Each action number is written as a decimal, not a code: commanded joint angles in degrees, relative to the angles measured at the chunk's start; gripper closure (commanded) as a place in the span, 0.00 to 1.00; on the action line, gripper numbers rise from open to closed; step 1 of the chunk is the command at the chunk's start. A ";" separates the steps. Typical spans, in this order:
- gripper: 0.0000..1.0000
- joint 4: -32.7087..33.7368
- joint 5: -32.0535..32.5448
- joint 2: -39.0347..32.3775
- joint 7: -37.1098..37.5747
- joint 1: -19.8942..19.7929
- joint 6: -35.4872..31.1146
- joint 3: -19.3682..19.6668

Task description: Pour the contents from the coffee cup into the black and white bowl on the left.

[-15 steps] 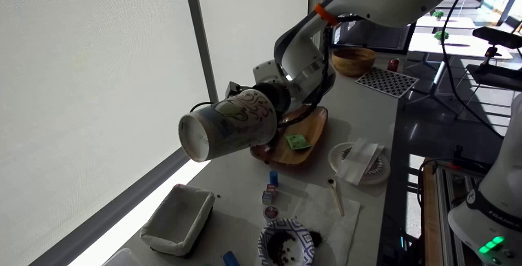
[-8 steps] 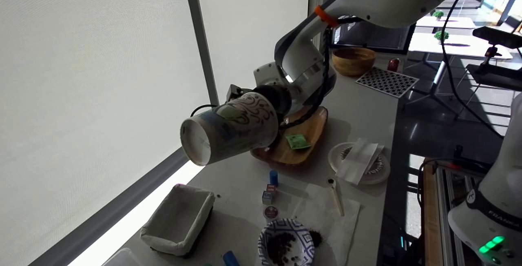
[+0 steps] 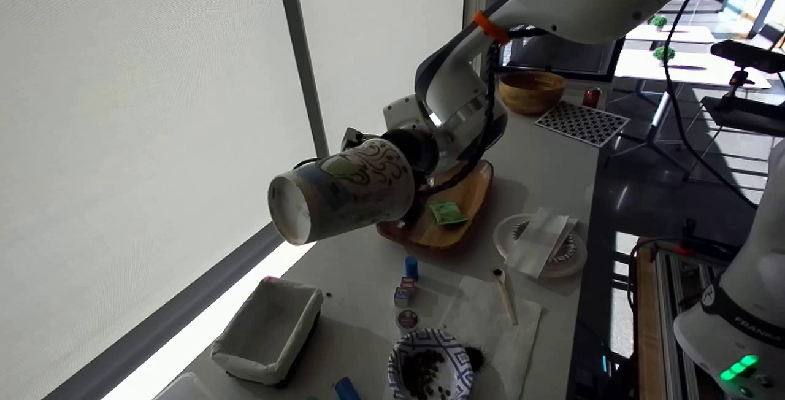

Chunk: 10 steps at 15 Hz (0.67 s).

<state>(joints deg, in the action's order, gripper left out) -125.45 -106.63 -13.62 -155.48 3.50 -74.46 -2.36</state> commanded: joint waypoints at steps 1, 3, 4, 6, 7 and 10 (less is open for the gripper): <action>0.99 -1.79 -2.04 0.84 -1.83 0.14 0.14 0.19; 0.99 -1.75 -2.90 0.66 -1.83 -0.04 1.25 0.14; 0.99 -1.75 -3.45 0.60 -1.83 -0.16 1.89 0.14; 0.99 -1.73 -4.12 0.54 -1.83 -0.29 2.75 0.21; 0.99 -1.77 -4.35 0.50 -1.83 -0.34 3.03 0.23; 0.99 -1.43 -4.42 0.26 -1.83 -0.53 4.94 0.28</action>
<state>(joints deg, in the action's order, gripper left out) -125.94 -109.97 -13.59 -155.48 3.17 -72.42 -2.34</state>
